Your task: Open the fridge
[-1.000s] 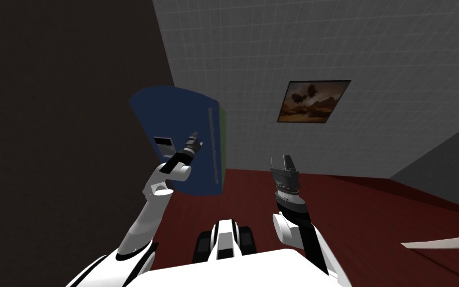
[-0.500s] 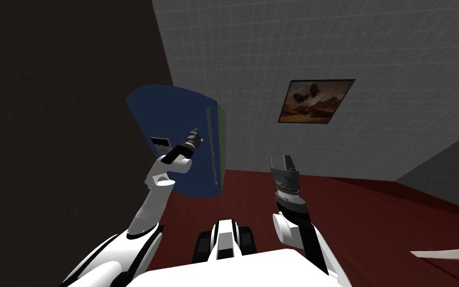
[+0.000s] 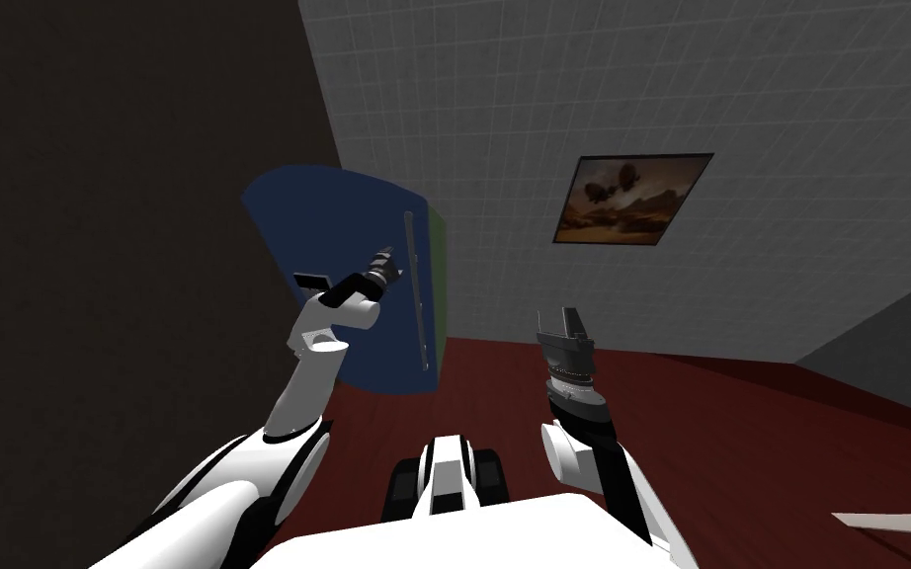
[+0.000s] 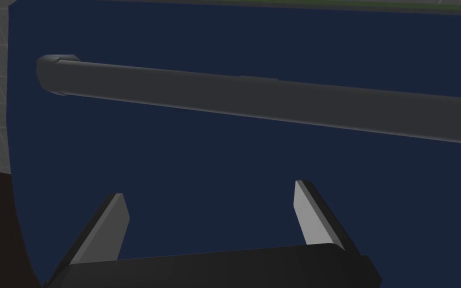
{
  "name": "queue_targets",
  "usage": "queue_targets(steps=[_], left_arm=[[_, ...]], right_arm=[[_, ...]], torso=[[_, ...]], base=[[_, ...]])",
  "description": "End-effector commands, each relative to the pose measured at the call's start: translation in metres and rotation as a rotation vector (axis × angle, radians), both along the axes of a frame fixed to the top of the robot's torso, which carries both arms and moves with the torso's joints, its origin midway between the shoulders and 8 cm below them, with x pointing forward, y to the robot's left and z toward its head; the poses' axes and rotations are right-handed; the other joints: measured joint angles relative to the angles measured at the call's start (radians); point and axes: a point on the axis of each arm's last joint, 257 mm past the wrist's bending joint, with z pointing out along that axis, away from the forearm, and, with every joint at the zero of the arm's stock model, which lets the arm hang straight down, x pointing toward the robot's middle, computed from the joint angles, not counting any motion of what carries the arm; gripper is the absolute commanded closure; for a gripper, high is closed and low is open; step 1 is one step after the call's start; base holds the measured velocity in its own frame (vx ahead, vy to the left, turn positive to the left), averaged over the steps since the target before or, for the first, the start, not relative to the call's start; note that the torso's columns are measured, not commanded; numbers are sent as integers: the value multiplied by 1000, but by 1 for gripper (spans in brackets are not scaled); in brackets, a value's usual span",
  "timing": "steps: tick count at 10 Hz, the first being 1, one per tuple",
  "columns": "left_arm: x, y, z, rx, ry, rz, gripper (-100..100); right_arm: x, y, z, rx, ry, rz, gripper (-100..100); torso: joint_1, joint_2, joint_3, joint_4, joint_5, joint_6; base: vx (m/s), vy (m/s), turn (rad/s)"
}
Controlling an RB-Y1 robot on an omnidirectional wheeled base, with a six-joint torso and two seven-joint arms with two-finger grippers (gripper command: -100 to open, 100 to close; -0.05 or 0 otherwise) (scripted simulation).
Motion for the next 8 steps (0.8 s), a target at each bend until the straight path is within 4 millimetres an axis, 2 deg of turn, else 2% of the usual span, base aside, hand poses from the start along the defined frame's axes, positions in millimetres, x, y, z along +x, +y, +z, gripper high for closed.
queue_targets(steps=[1,2,4,5,7,8], left_arm=[[2,1,4,-7,28,8,-100],[5,5,20,-21,28,15,-100],[6,5,18,-21,53,21,-100],[8,11,34,-36,53,30,-100],[9,11,31,-36,78,36,-100],[9,16,48,-52,76,45,-100]], right_arm=[[0,0,0,0,0,0,0],[0,0,0,0,0,0,0],[0,0,0,0,0,0,0],[0,0,0,0,0,0,0],[0,0,0,0,0,0,0],[0,0,0,0,0,0,0]], torso=[[0,0,0,0,0,0],[2,2,1,0,0,0],[0,1,0,0,0,0],[1,2,1,0,0,0],[0,1,0,0,0,0],[2,1,1,0,0,0]], base=[[23,-24,0],[47,-36,25],[37,-41,11],[43,-61,26],[37,-42,9],[54,-52,21]])
